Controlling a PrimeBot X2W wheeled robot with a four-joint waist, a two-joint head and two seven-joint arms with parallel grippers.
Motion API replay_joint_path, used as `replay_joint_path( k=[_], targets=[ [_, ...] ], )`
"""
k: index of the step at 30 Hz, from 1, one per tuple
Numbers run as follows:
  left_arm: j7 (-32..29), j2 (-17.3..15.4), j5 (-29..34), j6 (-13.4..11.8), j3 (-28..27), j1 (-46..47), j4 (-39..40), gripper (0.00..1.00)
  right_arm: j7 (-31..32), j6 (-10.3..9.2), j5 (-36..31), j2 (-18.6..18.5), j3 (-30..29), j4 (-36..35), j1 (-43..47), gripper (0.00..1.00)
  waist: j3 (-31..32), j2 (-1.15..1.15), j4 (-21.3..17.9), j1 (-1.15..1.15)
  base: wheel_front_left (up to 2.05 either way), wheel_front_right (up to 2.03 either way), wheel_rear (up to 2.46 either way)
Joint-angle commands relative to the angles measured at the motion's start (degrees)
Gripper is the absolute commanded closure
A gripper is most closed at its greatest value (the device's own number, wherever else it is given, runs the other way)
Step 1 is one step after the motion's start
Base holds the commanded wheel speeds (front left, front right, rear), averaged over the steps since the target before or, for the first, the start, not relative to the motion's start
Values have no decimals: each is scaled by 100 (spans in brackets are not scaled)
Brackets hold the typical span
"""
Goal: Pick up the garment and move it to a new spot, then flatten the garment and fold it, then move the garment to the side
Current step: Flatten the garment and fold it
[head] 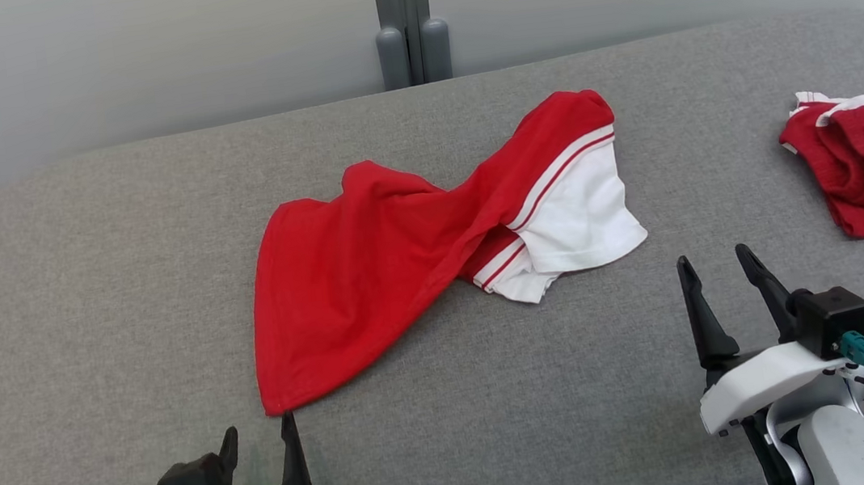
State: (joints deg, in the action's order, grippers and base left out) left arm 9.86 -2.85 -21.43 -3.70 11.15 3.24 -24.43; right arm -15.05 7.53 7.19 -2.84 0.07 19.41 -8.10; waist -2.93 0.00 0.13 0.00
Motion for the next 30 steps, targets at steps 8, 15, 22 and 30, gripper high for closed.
replay_joint_path(
  k=[8, 15, 22, 30],
  targets=[
    [-372, -12, -425, -278, 1, 663, -662, 0, -17, -10, -59, -11, -20, -73, -196, 0, -370, 0, -255, 0, 0, 0, 0],
    [-485, -13, -703, -493, 11, 950, -1093, 4, -16, -10, -58, -11, -27, -109, -259, 0, -498, 0, -368, 0, 0, 0, 0],
    [-557, -3, -767, -338, 274, 1098, -1265, 100, -17, -10, -133, -10, -39, -29, -348, 0, -563, 0, -350, 0, 0, 0, 0],
    [-313, -47, -740, -397, 303, 1234, -965, 100, 271, -10, -536, -14, -309, 620, -1079, 0, -641, 0, -160, 0, 0, 0, 0]
  ],
)
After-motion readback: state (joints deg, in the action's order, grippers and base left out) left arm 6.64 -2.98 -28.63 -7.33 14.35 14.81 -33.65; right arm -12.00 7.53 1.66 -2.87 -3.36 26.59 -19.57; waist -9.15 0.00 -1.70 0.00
